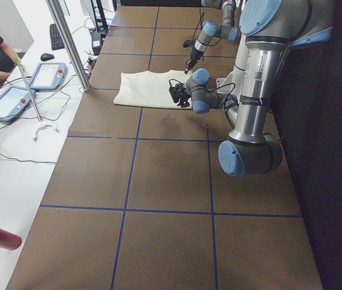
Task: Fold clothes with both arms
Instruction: 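Move both grippers down to the shirt's edge nearest the robot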
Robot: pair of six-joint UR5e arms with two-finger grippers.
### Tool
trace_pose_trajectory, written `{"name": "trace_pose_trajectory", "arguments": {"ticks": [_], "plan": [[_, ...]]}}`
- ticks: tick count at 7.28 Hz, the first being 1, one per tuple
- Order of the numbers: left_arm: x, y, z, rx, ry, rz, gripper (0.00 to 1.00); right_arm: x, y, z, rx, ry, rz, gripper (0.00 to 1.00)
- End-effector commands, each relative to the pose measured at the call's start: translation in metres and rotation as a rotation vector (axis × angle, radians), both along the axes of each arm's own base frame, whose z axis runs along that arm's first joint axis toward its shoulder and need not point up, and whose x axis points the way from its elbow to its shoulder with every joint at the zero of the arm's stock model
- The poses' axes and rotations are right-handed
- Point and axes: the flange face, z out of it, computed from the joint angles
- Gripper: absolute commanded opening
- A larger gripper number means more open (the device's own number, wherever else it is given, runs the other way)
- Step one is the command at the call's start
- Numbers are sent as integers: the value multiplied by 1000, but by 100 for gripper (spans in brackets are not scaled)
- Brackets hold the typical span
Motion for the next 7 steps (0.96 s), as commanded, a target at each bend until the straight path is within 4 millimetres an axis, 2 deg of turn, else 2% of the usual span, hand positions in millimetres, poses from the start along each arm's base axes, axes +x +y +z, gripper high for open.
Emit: {"name": "trace_pose_trajectory", "arguments": {"ticks": [1,2,6,7], "plan": [[43,46,-5,-17,-73,36,58,0,0,0,0,0,-1,0],[55,45,-15,-23,-100,40,57,0,0,0,0,0,-1,0],[64,46,-2,-32,-140,46,54,-1,0,1,1,2,-2,0],[69,47,3,-34,-150,50,45,-1,0,0,1,1,-2,0]]}}
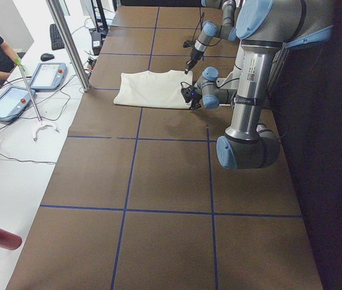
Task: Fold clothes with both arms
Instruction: 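Grasp the near edge with both grippers and lift it toward the far edge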
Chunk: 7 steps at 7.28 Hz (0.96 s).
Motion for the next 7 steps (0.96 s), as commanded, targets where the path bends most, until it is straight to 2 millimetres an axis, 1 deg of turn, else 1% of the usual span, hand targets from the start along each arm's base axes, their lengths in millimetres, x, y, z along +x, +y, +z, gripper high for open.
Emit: {"name": "trace_pose_trajectory", "arguments": {"ticks": [1,2,3,4,5,6,7], "plan": [[4,1,5,-3,-12,4,4,0,0,0,-1,-1,1,0],[4,2,7,-1,-16,5,0,0,0,1,0,3,0,0],[-3,3,-8,6,14,9,0,0,0,1,0,1,0,0],[-18,4,-27,18,56,9,0,2,0,-1,0,-4,1,0],[-38,10,-52,26,113,9,0,7,1,-6,1,-17,7,0],[-51,15,-69,20,135,10,0,21,9,-14,3,-45,2,0],[-76,30,-97,-20,180,52,0,57,30,-11,5,-62,-23,0]]}}
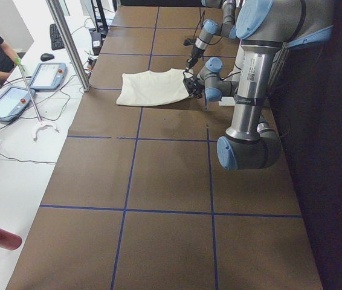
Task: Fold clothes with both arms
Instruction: 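Grasp the near edge with both grippers and lift it toward the far edge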
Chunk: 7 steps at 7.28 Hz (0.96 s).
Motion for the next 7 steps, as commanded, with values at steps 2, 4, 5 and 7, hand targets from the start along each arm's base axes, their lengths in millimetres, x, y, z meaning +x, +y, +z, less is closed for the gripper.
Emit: {"name": "trace_pose_trajectory", "arguments": {"ticks": [2,4,5,7], "plan": [[-44,13,-66,-46,87,38,0,54,15,-23,15,-75,-7,0],[-20,-98,-50,23,-54,-103,0,29,-76,-45,2,-76,109,0],[-7,-133,-25,35,-126,-130,0,23,-116,-30,-54,-43,109,0],[-15,-188,-19,82,-185,-179,0,18,-180,-20,-125,-12,116,0]]}}
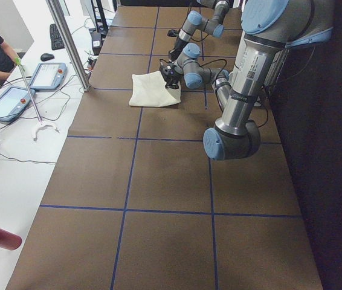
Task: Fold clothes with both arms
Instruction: 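Lay the lifted half over the far half with both grippers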
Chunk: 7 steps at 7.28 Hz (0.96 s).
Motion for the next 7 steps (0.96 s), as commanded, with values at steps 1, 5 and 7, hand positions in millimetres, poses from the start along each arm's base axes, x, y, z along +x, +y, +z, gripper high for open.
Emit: {"name": "trace_pose_trajectory", "arguments": {"ticks": [1,5,7], "plan": [[3,-69,11,37,-47,-60,0,-16,-80,8,-91,37,0,0],[37,-131,24,49,-68,-95,0,-29,-145,51,-115,-8,-56,0],[45,-144,44,103,-73,-80,6,-37,-151,61,-107,13,-70,0]]}}
